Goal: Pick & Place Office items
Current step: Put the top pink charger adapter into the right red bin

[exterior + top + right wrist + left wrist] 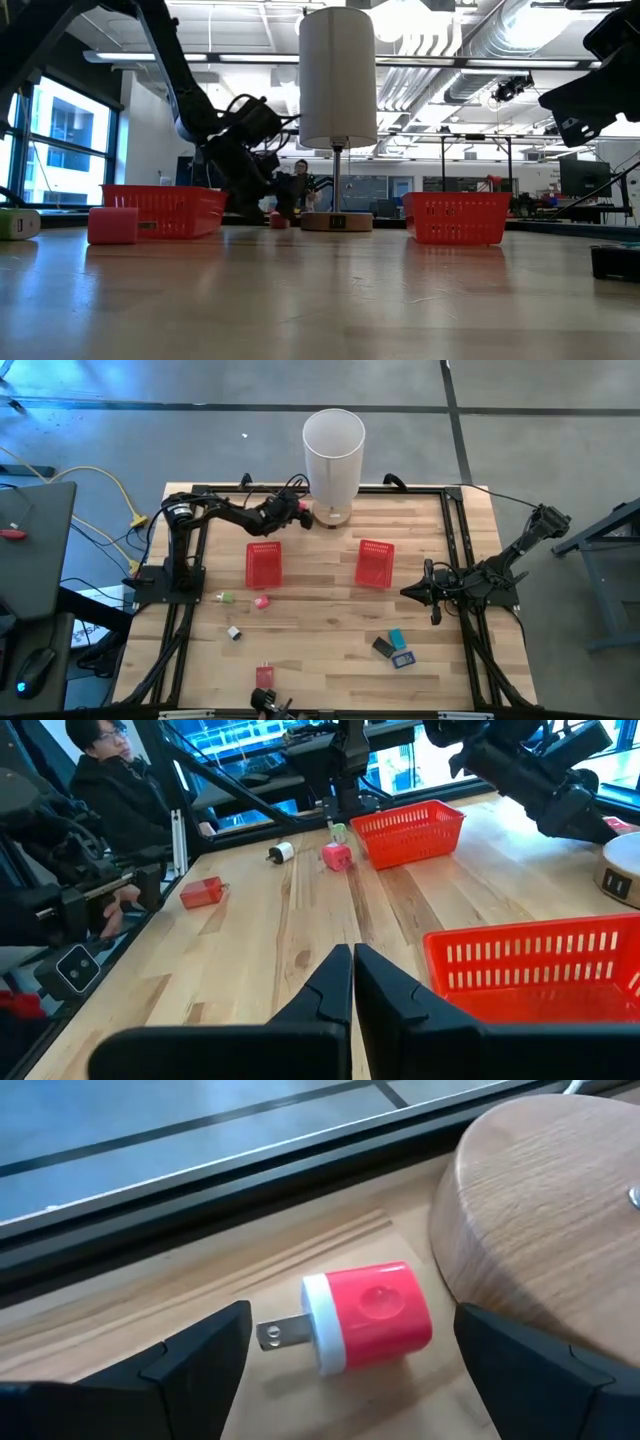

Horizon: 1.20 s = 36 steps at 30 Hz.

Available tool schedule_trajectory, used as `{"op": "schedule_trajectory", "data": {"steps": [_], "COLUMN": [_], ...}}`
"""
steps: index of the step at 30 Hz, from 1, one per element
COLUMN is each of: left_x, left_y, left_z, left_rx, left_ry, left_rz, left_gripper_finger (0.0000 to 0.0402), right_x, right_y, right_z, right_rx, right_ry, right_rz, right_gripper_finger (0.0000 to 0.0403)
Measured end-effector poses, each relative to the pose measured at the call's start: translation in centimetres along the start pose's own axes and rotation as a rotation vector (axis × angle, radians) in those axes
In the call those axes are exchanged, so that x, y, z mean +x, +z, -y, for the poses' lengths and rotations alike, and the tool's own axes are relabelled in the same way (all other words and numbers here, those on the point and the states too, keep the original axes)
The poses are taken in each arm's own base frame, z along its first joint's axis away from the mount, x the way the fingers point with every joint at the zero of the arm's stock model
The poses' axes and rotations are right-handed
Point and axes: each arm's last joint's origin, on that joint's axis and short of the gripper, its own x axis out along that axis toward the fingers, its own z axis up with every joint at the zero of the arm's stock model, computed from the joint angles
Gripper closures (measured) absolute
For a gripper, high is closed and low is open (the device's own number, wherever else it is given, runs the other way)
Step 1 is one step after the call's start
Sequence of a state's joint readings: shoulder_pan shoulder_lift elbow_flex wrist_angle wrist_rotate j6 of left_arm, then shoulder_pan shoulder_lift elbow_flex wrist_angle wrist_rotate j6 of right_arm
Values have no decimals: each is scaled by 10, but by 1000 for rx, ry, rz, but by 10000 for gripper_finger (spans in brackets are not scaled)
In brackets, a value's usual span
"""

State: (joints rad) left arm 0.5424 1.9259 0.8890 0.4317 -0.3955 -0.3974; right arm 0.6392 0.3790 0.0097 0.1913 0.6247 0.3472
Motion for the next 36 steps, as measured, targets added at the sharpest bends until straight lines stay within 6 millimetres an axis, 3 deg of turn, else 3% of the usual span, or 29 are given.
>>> {"op": "schedule_trajectory", "data": {"steps": [29,36], "left_x": [1,1], "left_y": [0,-1], "left_z": [0,0], "left_rx": [-4,1], "left_ry": [2,2], "left_rz": [8,5], "left_gripper_finger": [62,98], "right_x": [0,0], "right_y": [0,0], "right_z": [0,0], "right_rx": [0,0], "right_ry": [-1,-1], "right_rz": [1,1], "right_gripper_finger": [401,401]}}
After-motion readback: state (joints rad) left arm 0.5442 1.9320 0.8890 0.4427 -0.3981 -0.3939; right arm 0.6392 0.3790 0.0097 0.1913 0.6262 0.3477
